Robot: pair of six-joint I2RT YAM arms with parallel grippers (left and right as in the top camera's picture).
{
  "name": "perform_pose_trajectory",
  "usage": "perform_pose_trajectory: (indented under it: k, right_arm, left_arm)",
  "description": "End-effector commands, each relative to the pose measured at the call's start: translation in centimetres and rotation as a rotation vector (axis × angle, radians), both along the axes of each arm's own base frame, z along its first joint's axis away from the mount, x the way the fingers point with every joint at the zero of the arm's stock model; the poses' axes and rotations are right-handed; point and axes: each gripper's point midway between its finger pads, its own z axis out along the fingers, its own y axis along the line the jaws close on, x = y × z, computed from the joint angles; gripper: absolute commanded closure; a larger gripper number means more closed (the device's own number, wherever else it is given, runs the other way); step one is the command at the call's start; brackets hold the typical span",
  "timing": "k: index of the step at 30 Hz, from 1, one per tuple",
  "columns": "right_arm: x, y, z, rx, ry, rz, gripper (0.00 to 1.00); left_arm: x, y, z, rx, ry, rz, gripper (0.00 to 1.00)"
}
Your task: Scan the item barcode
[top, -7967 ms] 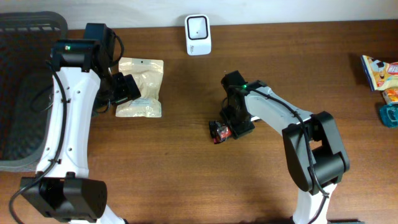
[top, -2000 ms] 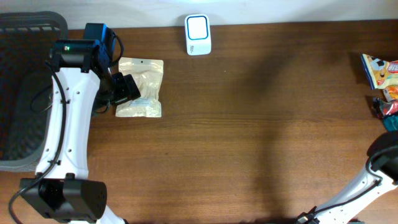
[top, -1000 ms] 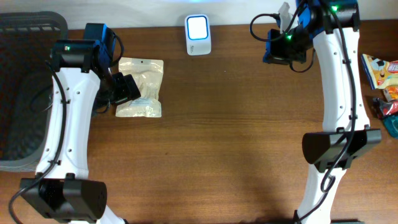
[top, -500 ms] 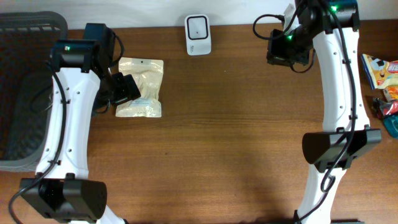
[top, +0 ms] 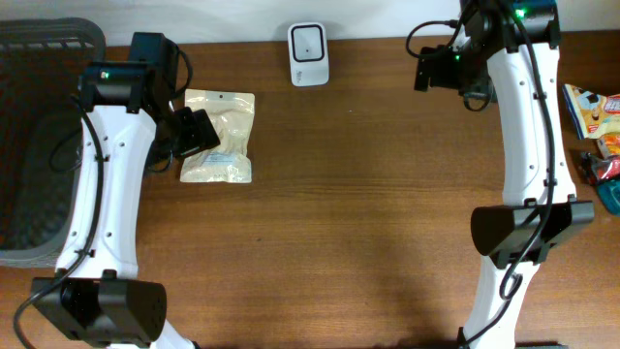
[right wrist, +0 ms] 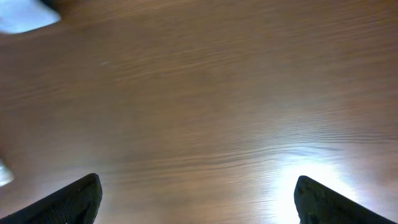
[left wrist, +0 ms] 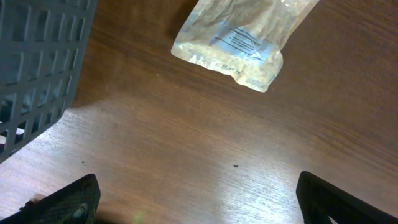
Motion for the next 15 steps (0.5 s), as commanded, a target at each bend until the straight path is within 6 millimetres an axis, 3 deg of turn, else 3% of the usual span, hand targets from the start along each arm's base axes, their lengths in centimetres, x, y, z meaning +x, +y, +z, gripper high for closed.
perform_pose_trajectory:
  k: [1, 6, 9, 15]
  right_arm:
    - [0.0, -4.8, 1.1, -0.267, -0.024, -0.093, 0.01]
    - [-0.2, -7.3, 1.5, -0.330, -0.024, -0.145, 0.01]
    - [-0.2, -7.5, 1.5, -0.327, -0.023, -0.150, 0.01]
    - [-0.2, -7.5, 1.5, -0.327, -0.023, -0.150, 0.01]
  left_arm:
    - [0.1, -0.6, 0.8, -0.037, -0.040, 0.003, 0.01]
    - [3.0, -1.5, -1.2, -0.034, -0.116, -0.117, 0.01]
    - [4.4, -2.0, -3.1, -0.034, -0.154, -0.128, 0.03]
    - [9.4, -2.4, -6.8, -0.010, -0.276, -0.206, 0.10]
